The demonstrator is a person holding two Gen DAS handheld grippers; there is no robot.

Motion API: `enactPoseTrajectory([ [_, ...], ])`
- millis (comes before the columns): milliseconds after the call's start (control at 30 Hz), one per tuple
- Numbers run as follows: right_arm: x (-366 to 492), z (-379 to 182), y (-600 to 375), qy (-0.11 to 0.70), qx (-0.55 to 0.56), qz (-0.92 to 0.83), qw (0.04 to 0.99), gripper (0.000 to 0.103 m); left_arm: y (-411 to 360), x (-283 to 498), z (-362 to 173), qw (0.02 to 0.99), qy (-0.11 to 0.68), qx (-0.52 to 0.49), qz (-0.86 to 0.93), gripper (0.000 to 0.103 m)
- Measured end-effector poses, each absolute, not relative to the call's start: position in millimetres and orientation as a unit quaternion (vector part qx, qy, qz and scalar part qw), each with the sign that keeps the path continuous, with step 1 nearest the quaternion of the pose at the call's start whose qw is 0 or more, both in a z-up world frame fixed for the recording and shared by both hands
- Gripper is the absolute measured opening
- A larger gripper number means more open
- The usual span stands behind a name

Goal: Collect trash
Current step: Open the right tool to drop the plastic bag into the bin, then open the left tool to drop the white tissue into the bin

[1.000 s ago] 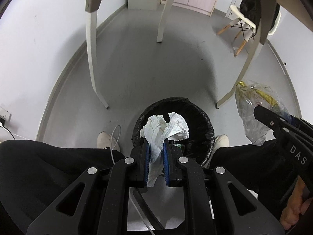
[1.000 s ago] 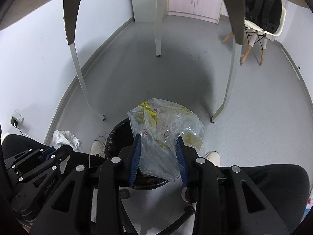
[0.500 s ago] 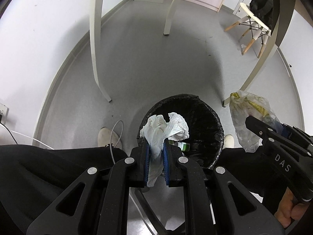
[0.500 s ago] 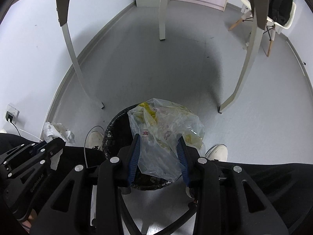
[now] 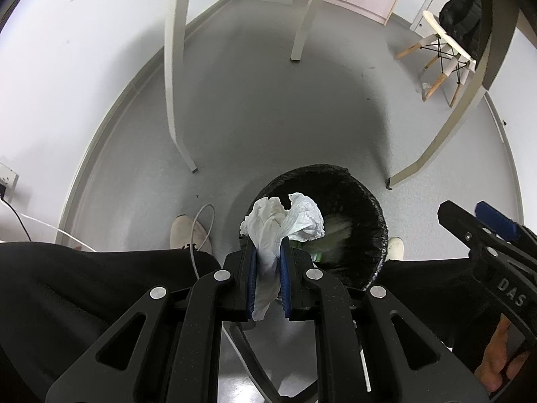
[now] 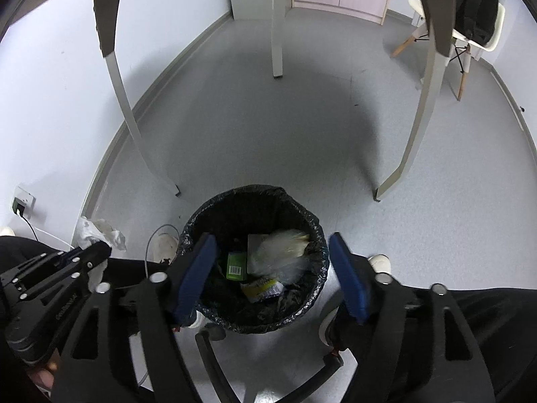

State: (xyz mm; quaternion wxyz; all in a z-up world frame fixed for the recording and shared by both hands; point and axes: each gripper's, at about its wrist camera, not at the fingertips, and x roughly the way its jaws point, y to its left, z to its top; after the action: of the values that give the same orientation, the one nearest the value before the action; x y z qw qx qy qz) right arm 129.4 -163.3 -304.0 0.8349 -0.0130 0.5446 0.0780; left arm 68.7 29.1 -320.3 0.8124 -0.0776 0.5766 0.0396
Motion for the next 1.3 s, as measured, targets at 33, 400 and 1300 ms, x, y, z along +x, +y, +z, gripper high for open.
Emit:
enactPoseTrajectory([
  [33, 128.2, -302.1, -165.8, 0.542, -0.013, 0.077, 0.837, 0.077, 27.3, 68.2, -319.7, 0.813, 0.576, -0.078, 0.037, 0.011],
  [400, 108.9, -286.1, -211.5, 0.519, 0.004, 0.041, 0.854, 0.095, -11.0, 68.3, -309.4, 0.819, 0.57, -0.063, 0.0, 0.011],
  [1300, 99.9, -294.9, -268.9, 0.522, 0.049, -0.003, 0.851, 0.095, -64.3, 90.9, -329.4, 0.807, 0.589, -0.014, -0.03, 0.022],
])
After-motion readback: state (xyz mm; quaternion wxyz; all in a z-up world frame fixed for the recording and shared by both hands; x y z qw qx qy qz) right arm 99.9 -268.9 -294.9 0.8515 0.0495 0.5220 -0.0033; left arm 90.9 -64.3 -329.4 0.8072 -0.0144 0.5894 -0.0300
